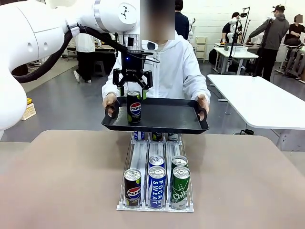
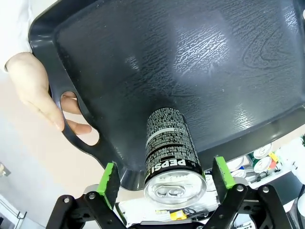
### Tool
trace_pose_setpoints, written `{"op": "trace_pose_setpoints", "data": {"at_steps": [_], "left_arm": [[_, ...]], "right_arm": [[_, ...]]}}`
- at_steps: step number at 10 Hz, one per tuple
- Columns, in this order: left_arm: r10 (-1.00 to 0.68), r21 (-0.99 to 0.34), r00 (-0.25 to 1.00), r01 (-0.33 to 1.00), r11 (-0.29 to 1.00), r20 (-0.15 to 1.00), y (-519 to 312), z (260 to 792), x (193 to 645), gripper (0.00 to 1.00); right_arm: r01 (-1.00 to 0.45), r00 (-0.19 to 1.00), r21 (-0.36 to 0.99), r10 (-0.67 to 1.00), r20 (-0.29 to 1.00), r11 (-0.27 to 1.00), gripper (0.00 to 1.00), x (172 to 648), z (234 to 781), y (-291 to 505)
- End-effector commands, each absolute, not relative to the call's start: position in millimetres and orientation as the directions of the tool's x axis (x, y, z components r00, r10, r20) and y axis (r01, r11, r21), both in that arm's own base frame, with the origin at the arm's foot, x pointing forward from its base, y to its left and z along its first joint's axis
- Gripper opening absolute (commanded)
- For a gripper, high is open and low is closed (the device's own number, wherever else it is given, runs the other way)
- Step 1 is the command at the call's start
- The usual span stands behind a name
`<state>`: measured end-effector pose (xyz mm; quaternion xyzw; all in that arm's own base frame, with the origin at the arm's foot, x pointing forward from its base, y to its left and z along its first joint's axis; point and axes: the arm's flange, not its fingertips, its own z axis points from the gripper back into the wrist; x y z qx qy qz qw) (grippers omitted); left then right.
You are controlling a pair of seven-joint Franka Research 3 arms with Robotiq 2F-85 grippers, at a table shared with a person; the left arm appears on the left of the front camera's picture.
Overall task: Retrieve and hand over the desired beverage to the person.
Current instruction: Place the picked can on the Handle tray extended by the person.
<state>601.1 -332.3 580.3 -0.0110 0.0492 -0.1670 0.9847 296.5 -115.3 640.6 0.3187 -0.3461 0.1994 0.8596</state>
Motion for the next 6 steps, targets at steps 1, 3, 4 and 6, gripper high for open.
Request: {"op": "trace_pose_setpoints", "data": {"at_steps": [1, 3, 4, 6], "left_arm": [[-0.355, -0.015, 0.93, 0.356, 0.935, -0.09, -335, 594, 607, 1.0], [-0.39, -0.059, 0.921, 0.389, 0.919, -0.01, -317, 616, 564, 1.0], [-0.434, -0.06, 0.899, 0.437, 0.897, 0.056, -294, 626, 525, 1.0], [-0.56, -0.045, 0.799, 0.582, 0.812, 0.216, -236, 636, 442, 1.0]], "right_arm": [[-0.586, 0.663, 0.42, 0.112, 0.74, 0.693, 1.0, 299, 641, -115], [-0.586, 0.663, 0.42, 0.112, 0.74, 0.693, 1.0, 299, 641, -115], [-0.586, 0.663, 0.42, 0.112, 0.74, 0.693, 1.0, 299, 641, -115], [-0.586, 0.663, 0.42, 0.112, 0.74, 0.693, 1.0, 299, 641, -115]]}}
